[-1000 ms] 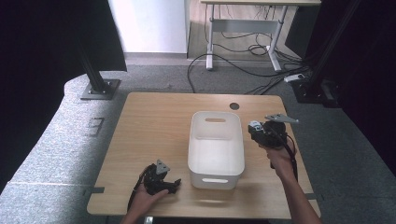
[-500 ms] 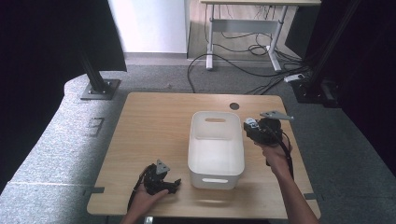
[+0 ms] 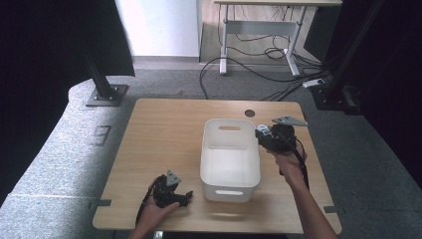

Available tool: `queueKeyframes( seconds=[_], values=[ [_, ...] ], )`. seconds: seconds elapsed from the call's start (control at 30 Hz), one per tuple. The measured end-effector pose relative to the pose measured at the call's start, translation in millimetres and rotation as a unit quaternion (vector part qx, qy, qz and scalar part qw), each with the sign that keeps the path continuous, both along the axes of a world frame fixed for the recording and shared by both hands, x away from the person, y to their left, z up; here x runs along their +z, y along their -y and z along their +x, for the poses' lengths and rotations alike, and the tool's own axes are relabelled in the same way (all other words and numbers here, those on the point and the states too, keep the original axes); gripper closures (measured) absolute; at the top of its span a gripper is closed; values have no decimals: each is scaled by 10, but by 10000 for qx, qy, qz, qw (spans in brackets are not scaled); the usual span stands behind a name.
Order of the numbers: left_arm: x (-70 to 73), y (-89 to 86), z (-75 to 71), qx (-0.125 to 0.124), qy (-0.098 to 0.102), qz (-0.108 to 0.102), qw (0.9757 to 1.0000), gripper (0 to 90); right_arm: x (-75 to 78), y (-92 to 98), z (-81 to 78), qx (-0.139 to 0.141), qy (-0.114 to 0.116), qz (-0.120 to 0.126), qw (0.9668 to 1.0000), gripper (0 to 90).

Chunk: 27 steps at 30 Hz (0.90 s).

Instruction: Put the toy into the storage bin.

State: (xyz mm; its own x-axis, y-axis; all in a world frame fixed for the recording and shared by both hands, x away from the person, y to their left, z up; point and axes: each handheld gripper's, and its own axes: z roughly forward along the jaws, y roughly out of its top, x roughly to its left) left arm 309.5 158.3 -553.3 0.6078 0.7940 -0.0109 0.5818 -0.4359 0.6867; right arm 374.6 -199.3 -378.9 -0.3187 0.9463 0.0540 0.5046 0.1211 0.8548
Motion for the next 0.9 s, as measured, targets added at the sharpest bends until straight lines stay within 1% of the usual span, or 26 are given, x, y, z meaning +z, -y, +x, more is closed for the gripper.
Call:
queueKeyframes(
  seconds=[0.43, 0.73, 0.9],
  values=[
    [0, 0, 0, -1, 0, 1, 10000, 112, 40, -121, 28, 78, 18, -3, 10000, 502],
    [0, 0, 0, 0, -1, 0, 10000, 112, 56, -200, 57, 104, 16, -17, 9999, 502],
    [0, 0, 0, -1, -1, 1, 10000, 112, 53, -226, 73, 86, 7, 17, 10000, 503]
  ],
)
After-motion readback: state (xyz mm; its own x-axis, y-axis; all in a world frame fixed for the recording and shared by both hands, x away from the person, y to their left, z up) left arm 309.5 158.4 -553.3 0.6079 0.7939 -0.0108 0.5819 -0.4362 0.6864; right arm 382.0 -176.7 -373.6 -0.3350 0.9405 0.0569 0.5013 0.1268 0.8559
